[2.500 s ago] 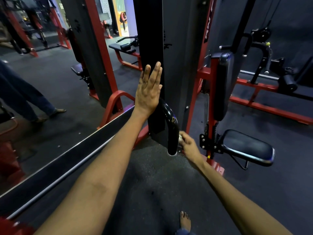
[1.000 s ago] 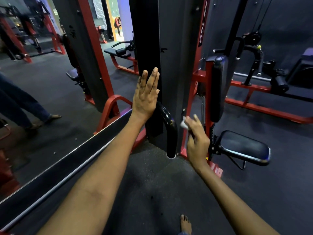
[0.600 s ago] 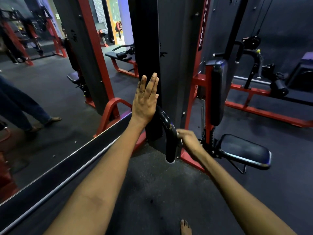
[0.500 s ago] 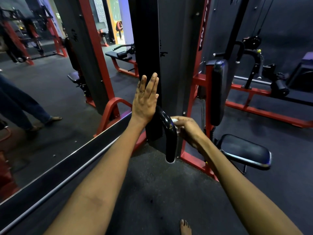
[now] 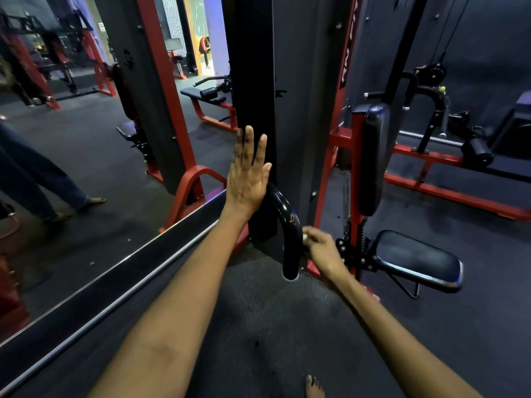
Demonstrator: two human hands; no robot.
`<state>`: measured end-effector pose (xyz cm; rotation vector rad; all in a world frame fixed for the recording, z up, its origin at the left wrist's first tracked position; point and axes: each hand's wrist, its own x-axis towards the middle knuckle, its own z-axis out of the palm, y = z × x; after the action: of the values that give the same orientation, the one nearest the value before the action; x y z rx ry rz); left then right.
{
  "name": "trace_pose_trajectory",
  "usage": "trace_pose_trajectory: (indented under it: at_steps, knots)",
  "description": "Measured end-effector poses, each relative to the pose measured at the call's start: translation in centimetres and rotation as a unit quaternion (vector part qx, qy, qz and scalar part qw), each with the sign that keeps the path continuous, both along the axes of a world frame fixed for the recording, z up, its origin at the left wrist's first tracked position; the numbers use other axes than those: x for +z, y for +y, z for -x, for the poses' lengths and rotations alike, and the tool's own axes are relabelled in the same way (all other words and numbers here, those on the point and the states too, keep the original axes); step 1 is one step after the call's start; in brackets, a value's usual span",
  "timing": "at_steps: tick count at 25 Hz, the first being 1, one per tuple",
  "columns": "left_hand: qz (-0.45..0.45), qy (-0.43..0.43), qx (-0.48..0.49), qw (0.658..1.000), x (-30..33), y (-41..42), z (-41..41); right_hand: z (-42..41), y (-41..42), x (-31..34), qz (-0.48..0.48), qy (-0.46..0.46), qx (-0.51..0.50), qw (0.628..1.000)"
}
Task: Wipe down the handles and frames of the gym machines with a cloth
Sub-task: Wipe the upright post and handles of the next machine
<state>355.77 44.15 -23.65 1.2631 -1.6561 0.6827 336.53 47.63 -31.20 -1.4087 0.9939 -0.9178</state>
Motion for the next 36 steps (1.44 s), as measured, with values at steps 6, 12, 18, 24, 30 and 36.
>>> trace_pose_trajectory:
  at_steps: [6,12,18,24,30,36]
  knots:
    - [0.002,-0.027,0.098,0.995,0.0,0.6,0.4,1.0,3.2,-4.7,0.051,0.081,-0.022,0.995]
    - [0.036,-0.019,0.147,0.988,4.8,0.5,2.2,-0.2,0.5,3.3,0.191,0.045,-0.126,0.972]
    - [0.051,-0.064,0.201,0.976,5.2,-0.6,1.4,-0.2,3.7,1.0,0.427,0.121,-0.033,0.895]
    - [0.064,-0.044,0.160,0.984,4.8,-0.7,1.5,-0.3,2.2,3.4,0.454,0.136,-0.098,0.875]
    - [0.053,-0.049,0.166,0.984,4.5,-0.6,1.4,-1.4,2.0,4.4,0.432,0.217,-0.026,0.875]
    - [0.005,-0.035,0.143,0.989,4.0,0.4,1.5,2.9,4.0,0.6,0.388,0.181,-0.082,0.900]
